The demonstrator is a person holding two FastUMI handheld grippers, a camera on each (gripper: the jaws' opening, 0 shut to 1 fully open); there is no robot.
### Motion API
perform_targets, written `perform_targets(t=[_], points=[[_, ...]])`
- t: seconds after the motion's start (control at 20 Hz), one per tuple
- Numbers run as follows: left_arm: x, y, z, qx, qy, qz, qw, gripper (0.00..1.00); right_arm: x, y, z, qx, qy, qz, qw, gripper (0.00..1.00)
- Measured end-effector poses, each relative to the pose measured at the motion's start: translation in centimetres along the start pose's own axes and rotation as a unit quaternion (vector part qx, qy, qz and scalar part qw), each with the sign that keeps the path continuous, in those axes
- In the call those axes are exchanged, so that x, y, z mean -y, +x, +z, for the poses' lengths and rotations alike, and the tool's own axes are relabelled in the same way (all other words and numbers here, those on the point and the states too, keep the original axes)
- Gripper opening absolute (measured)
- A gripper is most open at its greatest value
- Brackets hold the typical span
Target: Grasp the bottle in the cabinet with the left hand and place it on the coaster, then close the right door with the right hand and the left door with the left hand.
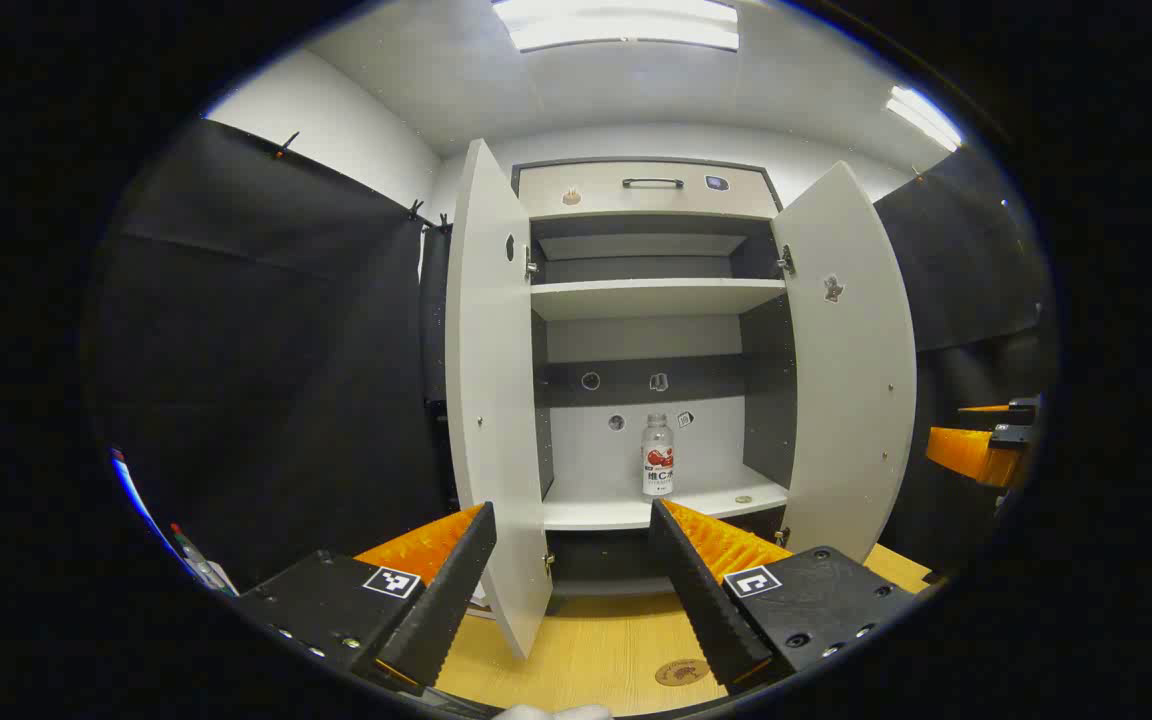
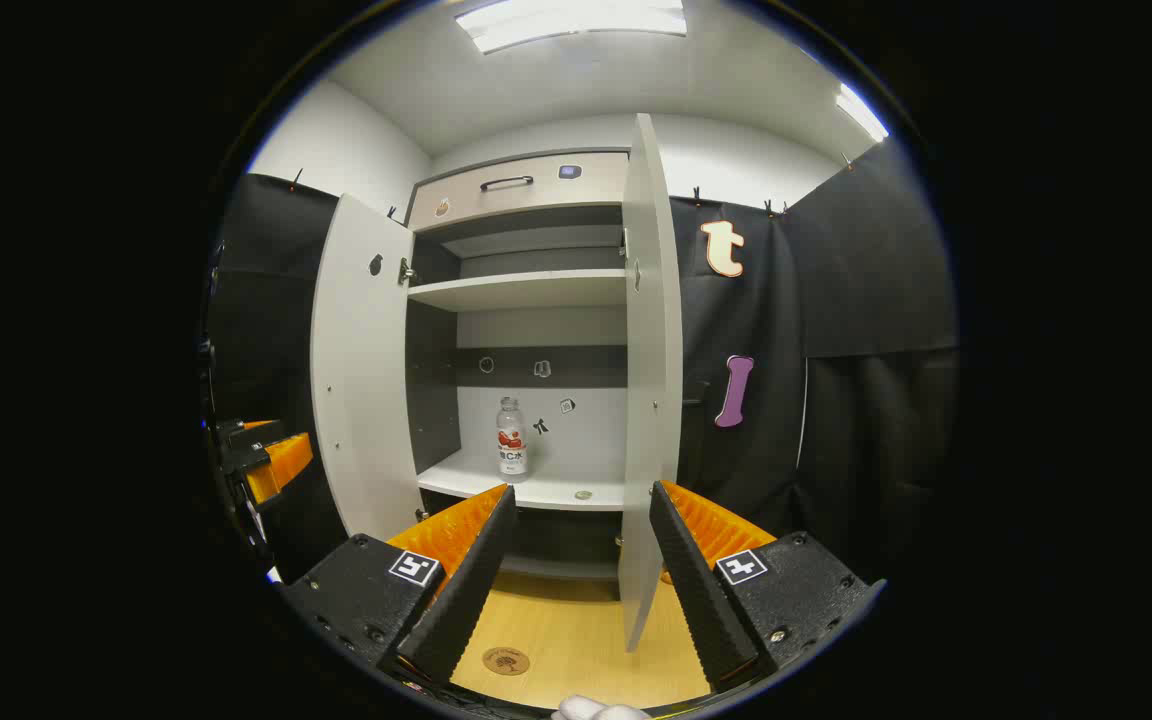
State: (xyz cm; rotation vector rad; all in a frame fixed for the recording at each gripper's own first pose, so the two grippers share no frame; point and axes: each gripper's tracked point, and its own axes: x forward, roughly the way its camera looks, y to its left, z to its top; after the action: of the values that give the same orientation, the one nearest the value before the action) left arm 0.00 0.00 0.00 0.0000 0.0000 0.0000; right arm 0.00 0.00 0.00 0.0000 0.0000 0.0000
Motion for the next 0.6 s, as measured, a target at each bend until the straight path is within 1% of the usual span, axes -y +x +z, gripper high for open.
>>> perform_targets(t=[0.25, 0.6], points=[[-0.3, 0.1, 0.2, 0.004, 0.003, 0.0, 1.0, 0.96, -1.4, 0.8, -0.4, -0.006, 0.001, 0.012, 1.0, 0.83], [-0.4, 1.5, -0.1, 0.002, 0.001, -0.005, 1.0, 0.96, -2.0, 1.5, 0.1, 0.002, -0.002, 0.016, 1.0, 0.83]])
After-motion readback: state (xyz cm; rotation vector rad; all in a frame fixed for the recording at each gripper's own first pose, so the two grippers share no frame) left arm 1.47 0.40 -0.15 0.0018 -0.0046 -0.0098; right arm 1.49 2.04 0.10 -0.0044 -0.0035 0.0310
